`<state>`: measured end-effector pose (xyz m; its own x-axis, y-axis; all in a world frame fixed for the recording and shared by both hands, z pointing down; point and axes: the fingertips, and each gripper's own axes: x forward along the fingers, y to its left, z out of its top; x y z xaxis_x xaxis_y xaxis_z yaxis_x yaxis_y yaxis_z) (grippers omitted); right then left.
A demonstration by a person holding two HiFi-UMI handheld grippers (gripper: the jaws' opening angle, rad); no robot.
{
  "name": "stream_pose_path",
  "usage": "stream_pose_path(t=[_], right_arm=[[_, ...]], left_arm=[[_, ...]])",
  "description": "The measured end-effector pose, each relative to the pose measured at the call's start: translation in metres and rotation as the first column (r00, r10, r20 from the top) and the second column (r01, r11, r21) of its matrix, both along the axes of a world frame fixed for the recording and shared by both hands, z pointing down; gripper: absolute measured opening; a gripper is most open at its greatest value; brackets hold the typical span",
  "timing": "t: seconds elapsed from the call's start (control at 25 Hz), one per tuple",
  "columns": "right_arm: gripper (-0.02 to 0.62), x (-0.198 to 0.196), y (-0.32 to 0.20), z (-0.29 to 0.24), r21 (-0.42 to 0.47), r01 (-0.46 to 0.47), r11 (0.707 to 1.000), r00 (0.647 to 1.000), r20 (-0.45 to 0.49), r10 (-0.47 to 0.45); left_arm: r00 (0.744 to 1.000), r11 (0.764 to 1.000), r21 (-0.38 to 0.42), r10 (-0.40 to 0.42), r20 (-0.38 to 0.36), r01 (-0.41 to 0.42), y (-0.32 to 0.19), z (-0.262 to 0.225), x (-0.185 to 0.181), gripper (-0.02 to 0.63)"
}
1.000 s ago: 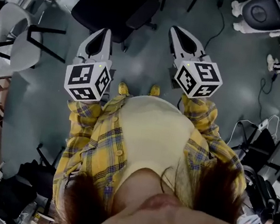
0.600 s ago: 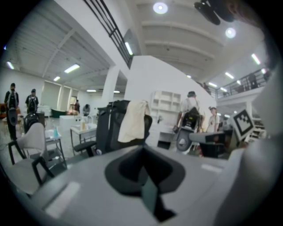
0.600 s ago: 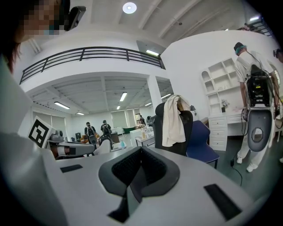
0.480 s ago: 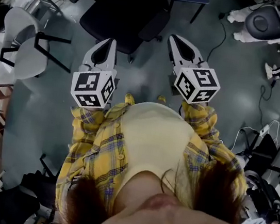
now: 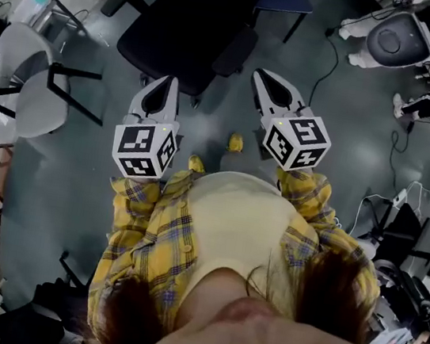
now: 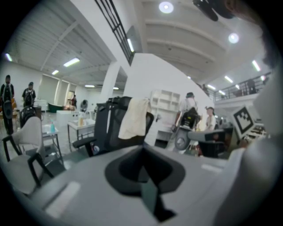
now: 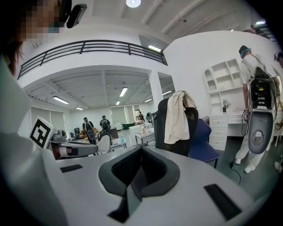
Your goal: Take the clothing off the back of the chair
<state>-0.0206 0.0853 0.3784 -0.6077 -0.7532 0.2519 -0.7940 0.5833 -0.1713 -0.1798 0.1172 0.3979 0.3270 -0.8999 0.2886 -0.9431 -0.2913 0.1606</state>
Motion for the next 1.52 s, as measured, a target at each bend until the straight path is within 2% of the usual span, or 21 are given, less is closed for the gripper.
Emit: stream_pose_path(t=[0.4, 0.72, 0.88, 1.16, 1.4, 1.52], right_arm=[[0.014, 0.037, -0.064, 0.0, -0.002, 0.029, 1.0, 0.999, 0.041, -0.029], [0.015, 0.094, -0.112, -0.005, 0.019, 0.052, 0.998, 0.995, 0.085, -0.054], [0.015, 0.108, -0.134, -0.006, 0.021, 0.075, 0.997, 0.992, 0.103, -0.077], [0.015, 0.106, -0.162, 0.004, -0.008, 0.099, 0.995, 0.988, 0.124, -0.097], [0.015, 0.093, -0.191, -0.002, 0.003, 0.116, 0.993, 0.985, 0.129, -0.115], [0.015, 0.074, -0.219, -0.009, 0.023, 0.119, 0.993, 0.985, 0.122, -0.121]], left_arm=[[1.0, 1.0, 0.01, -0.015, 0.027, 0.015, -0.06, -0.009, 0.042, 0.003], [0.999, 0.999, 0.032, -0.014, 0.043, 0.013, -0.115, -0.015, 0.103, 0.003], [0.998, 1.0, 0.023, -0.014, 0.054, 0.013, -0.135, -0.015, 0.122, 0.003], [0.997, 1.0, 0.021, -0.024, 0.075, 0.023, -0.167, -0.022, 0.128, 0.003], [0.997, 0.999, 0.032, -0.018, 0.072, 0.016, -0.203, -0.024, 0.117, 0.003], [0.997, 0.999, 0.033, -0.008, 0.074, 0.005, -0.232, -0.023, 0.101, 0.003]])
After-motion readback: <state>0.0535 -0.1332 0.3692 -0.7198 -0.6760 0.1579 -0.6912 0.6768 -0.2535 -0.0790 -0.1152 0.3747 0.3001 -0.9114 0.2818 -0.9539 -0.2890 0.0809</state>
